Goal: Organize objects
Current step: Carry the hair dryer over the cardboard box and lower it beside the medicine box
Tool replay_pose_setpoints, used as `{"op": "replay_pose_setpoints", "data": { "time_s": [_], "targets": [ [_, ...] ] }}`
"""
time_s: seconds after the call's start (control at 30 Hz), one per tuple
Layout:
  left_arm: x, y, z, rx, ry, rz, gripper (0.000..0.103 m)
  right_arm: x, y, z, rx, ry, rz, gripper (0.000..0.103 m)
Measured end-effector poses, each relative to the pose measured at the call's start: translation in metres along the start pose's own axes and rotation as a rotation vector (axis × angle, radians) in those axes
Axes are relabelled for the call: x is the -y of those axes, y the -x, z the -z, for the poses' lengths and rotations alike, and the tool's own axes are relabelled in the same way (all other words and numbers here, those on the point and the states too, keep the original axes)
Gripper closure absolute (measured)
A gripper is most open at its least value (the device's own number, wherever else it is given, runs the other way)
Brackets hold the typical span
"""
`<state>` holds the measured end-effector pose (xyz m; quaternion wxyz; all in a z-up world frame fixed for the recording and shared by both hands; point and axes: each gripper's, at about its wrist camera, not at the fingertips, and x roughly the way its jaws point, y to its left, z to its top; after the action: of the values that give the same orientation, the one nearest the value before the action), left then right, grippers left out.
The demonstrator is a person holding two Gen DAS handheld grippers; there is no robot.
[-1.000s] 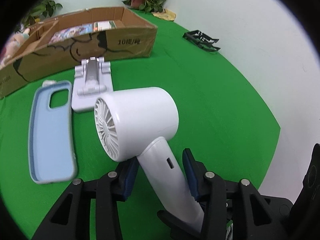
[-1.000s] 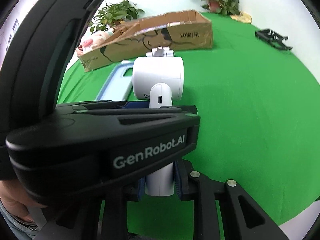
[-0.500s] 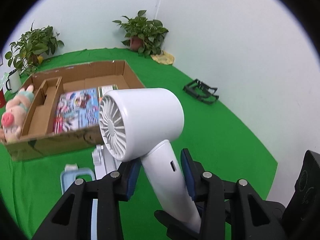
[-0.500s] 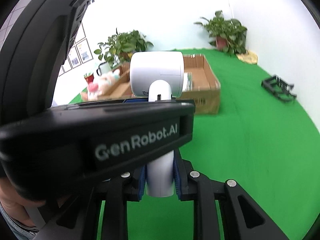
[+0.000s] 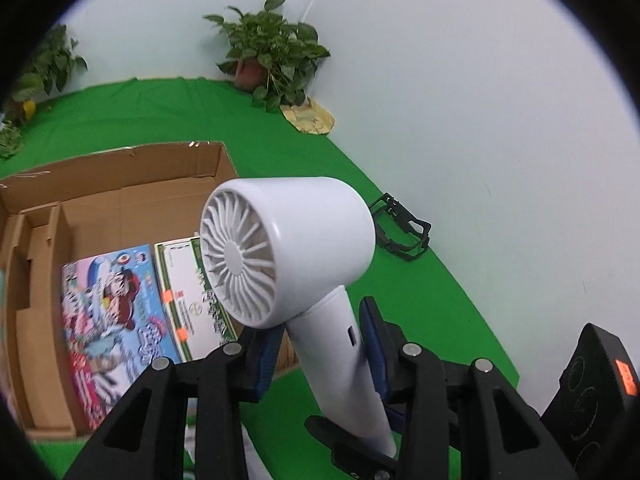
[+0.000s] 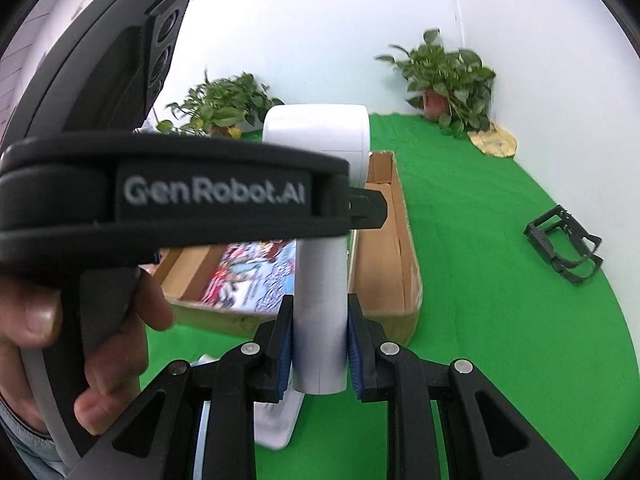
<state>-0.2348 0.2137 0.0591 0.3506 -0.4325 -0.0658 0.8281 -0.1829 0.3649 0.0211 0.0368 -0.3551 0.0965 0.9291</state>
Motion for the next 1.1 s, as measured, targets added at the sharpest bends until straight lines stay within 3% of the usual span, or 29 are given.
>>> {"op": "replay_pose_setpoints", "data": {
  "time_s": [0.13, 0.23, 0.33, 0.47, 0.77, 0.87, 0.97, 1.1],
  "targets": [
    [-0.022, -0.041, -0.021, -0.093, 0.058, 0.015, 0.066, 0.026, -0.045, -0.034, -0.098, -0.038, -0.026, 0.081],
    [-0.042, -0.07, -0.026, -0.168, 0.109, 0.007, 0.066, 0.047, -0.082, -0.041, -0.192, -0.091, -0.083, 0.081],
    [-0.061, -0.093, -0.024, -0.233, 0.179, 0.049, 0.065, 0.056, -0.111, -0.043, -0.279, -0.094, -0.079, 0.081],
    [-0.08, -0.107, -0.026, -0.277, 0.264, 0.119, 0.065, 0.069, -0.124, -0.052, -0.305, -0.145, -0.105, 0.08],
    [-0.099, -0.144, -0.03, -0.408, 0.347, 0.157, 0.061, 0.077, -0.151, -0.083, -0.353, -0.158, -0.051, 0.079],
    [-0.107, -0.152, -0.028, -0.417, 0.384, 0.189, 0.059, 0.07, -0.148, -0.07, -0.368, -0.158, -0.033, 0.079],
    [-0.109, -0.152, -0.03, -0.418, 0.379, 0.186, 0.059, 0.071, -0.158, -0.074, -0.381, -0.143, 0.017, 0.079],
    [-0.114, -0.144, -0.034, -0.397, 0.363, 0.166, 0.059, 0.069, -0.163, -0.066, -0.387, -0.146, 0.018, 0.079]
  ]
}}
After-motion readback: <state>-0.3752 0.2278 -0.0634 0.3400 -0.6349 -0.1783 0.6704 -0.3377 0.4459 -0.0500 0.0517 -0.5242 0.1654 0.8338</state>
